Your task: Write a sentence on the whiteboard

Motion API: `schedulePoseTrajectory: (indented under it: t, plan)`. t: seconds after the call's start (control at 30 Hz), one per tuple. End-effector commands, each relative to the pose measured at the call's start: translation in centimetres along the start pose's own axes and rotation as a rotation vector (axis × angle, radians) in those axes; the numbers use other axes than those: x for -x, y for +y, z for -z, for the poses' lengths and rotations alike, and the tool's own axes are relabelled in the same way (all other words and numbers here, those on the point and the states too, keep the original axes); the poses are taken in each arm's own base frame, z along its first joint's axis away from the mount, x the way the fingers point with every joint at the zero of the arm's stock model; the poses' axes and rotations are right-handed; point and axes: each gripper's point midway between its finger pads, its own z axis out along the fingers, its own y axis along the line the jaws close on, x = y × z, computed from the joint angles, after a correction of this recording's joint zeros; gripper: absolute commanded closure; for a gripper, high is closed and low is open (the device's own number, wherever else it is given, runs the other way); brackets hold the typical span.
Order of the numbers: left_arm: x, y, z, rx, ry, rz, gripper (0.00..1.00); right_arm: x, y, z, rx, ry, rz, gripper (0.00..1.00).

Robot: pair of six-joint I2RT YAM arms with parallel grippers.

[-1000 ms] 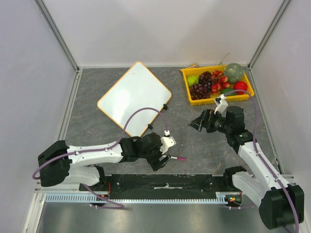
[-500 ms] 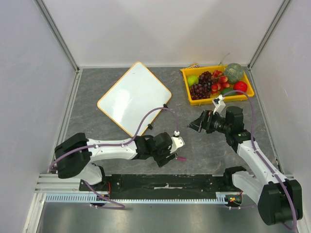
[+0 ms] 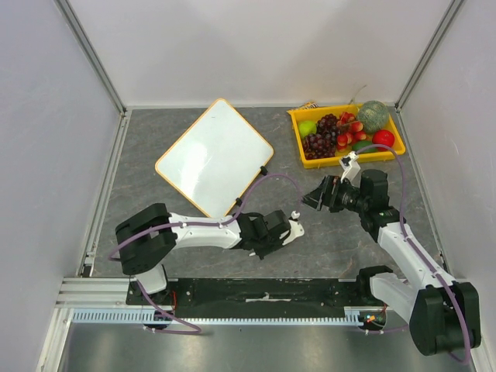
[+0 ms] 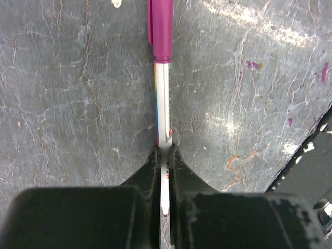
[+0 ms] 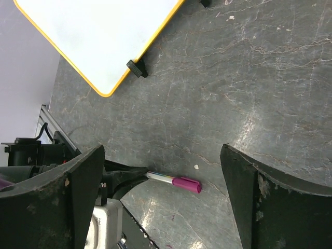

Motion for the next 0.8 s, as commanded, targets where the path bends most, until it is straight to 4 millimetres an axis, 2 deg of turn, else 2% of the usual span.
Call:
schedulePoseTrajectory:
  t: [0.0,0.13,0.37,0.47,0.63,0.77]
  plan:
    - [-1.0,0.0,-0.6,0.000,0.053,-0.041,0.98,1.6,0.3,0.1,0.009,-0.044,0.049,0.02]
    - [-0.4,0.4,0.4,0.018,-0.003,-0.032,0.98,2.0,-0.5,0.3,-0.035,-0.055,0.055,0.02]
    - [1.3,1.1,2.6,-0.002,-0.150,0.037,0.98,5.2,0.1,1.0,-0.078,-0.106,0.141,0.02]
    - [2.4,1.8,3.9,-0.058,-0.220,0.099,0.98,6.3,1.0,1.2,-0.060,-0.124,0.172,0.02]
    - [4.4,4.3,6.7,-0.118,-0.367,0.230,0.98,7.0,2.4,1.3,-0.004,-0.145,0.205,0.02]
    - [5.8,6.4,9.8,-0.178,-0.495,0.317,0.98,6.0,4.5,0.7,0.080,-0.130,0.240,0.02]
